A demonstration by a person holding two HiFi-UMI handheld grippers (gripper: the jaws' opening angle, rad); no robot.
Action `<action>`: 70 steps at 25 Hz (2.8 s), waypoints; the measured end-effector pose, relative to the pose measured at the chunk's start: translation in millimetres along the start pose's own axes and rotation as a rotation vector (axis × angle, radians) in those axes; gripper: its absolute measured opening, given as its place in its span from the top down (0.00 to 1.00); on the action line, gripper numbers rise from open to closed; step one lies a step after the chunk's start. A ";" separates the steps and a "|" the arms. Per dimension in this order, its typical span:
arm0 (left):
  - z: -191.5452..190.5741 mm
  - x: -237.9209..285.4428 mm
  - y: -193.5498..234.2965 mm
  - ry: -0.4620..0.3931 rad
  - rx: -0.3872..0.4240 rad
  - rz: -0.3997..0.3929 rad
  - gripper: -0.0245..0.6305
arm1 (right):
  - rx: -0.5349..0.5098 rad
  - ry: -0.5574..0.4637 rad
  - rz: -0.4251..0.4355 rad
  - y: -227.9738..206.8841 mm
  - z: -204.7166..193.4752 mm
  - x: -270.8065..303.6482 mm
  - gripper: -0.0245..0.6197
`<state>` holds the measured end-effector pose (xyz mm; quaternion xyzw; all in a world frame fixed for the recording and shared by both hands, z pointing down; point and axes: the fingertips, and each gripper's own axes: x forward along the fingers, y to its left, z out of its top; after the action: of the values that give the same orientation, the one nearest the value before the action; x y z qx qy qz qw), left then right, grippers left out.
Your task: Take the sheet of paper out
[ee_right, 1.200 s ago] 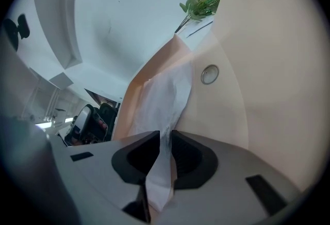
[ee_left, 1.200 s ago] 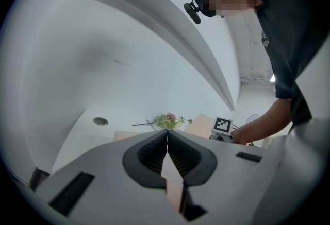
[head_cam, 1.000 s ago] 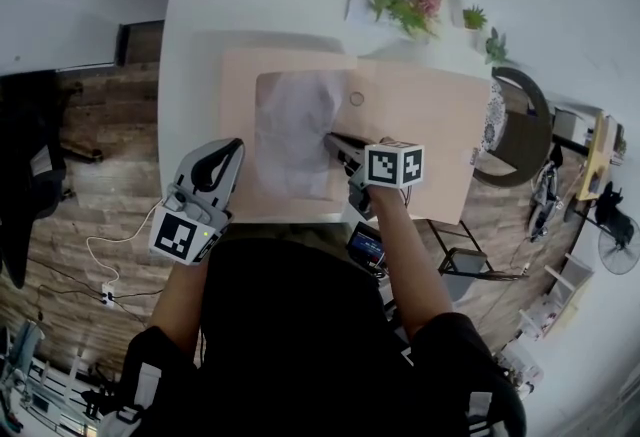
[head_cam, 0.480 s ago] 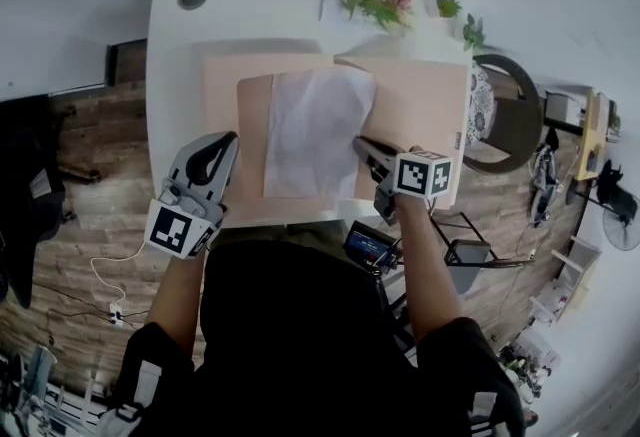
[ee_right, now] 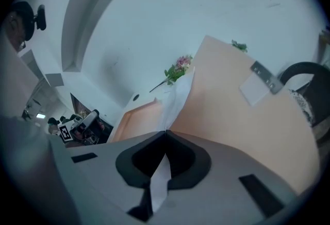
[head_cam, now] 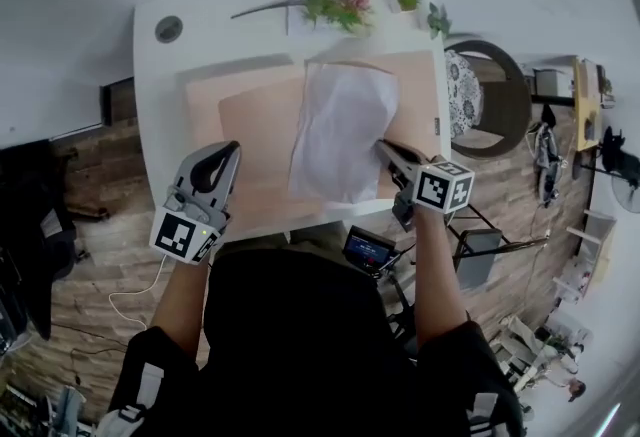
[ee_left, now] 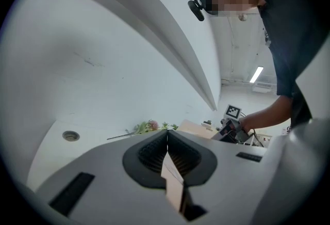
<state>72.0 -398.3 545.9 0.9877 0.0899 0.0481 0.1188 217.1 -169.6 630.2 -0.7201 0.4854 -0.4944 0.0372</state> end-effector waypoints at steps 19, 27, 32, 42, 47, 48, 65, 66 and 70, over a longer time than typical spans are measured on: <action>68.8 -21.4 -60.7 -0.052 0.134 -0.017 0.96 | -0.492 -0.515 -0.056 91.5 76.1 -129.9 0.94; 80.3 -71.8 -108.0 -0.089 0.193 0.122 0.96 | -0.631 -0.737 -0.052 135.1 38.1 -188.1 0.94; 69.9 -110.5 -151.9 -0.095 0.207 0.205 0.96 | -0.697 -0.827 -0.027 156.8 -1.9 -225.9 0.94; 38.9 -175.1 -219.0 -0.046 0.200 0.254 0.96 | -0.735 -0.844 -0.021 170.2 -78.8 -266.0 0.94; 37.1 -188.6 -239.8 -0.045 0.199 0.223 0.96 | -0.716 -0.832 -0.030 169.0 -106.7 -271.0 0.94; 37.8 -191.0 -243.2 -0.048 0.193 0.215 0.96 | -0.705 -0.828 -0.031 168.2 -111.6 -271.0 0.94; 33.0 -287.3 -273.2 -0.087 0.168 0.177 0.96 | -0.692 -0.820 -0.159 223.2 -202.1 -299.5 0.94; 29.4 -297.6 -274.7 -0.089 0.162 0.180 0.96 | -0.687 -0.817 -0.168 227.1 -210.3 -300.3 0.94; 12.1 -333.7 -281.9 -0.087 0.145 0.195 0.96 | -0.691 -0.808 -0.197 244.2 -243.5 -307.8 0.94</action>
<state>-300.2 -194.7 441.1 0.9989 -0.0083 0.0101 0.0454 -139.1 32.3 415.6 -0.8654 0.4969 0.0094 -0.0645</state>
